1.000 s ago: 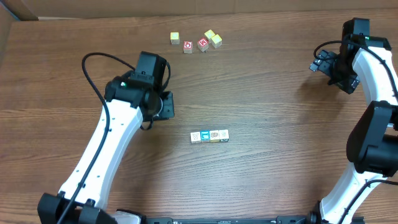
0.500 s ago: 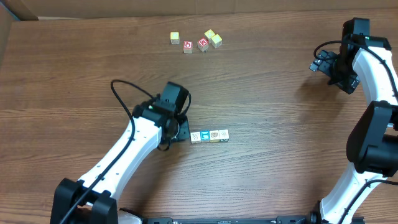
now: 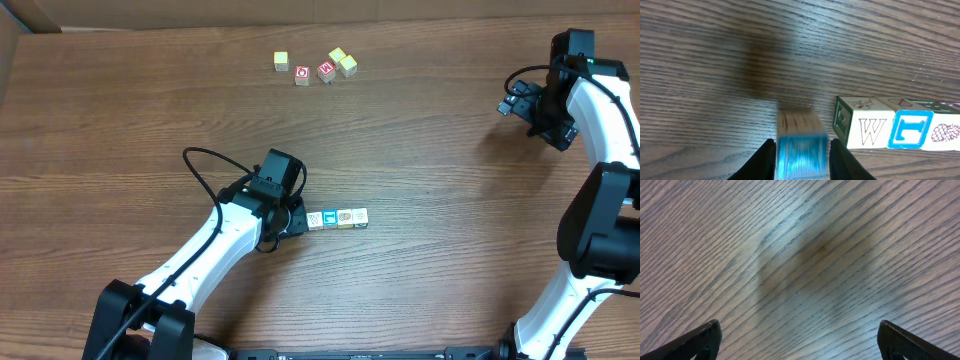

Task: Flip 5 blocks
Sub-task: 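Lower the X block at the left end of the row and release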

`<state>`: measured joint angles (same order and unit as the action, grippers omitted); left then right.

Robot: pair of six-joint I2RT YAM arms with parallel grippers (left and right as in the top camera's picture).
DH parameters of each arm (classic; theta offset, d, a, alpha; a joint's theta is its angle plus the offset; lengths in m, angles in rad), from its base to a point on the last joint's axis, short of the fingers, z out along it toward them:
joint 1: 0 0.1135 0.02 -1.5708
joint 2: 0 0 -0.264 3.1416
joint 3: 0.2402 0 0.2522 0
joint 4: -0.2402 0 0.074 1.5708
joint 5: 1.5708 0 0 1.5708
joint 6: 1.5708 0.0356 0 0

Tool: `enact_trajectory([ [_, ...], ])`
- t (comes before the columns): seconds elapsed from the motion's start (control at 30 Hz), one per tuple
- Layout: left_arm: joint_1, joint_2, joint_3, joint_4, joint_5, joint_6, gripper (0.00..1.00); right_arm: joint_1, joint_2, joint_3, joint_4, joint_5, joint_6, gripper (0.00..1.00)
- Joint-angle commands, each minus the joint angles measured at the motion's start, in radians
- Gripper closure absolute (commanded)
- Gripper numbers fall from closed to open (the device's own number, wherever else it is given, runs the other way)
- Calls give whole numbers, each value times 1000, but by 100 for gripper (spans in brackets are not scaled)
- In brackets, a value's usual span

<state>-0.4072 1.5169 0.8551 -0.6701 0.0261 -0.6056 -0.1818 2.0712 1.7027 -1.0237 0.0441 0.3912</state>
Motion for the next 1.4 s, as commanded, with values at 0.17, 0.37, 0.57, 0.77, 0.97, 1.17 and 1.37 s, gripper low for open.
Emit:
enact_trajectory([
  [0.17,-22,0,-11,35,-31,-23,66,-1,-38,19,2,7,-6,0],
  [0.37,-1,-6,72,-29,-65,11,65,-1,-38,19,2,7,-6,0],
  [0.57,2,-8,169,-92,-162,45,85,-1,-38,19,2,7,-6,0],
  [0.77,2,15,132,-119,-247,45,96,-1,-38,19,2,7,-6,0],
  [0.97,2,48,54,-72,-248,45,96,-1,-38,19,2,7,-6,0],
  [1.17,2,118,47,-61,-225,45,96,-1,-38,19,2,7,-6,0],
  [1.37,2,138,47,-55,-178,45,96,-1,-38,19,2,7,-6,0],
])
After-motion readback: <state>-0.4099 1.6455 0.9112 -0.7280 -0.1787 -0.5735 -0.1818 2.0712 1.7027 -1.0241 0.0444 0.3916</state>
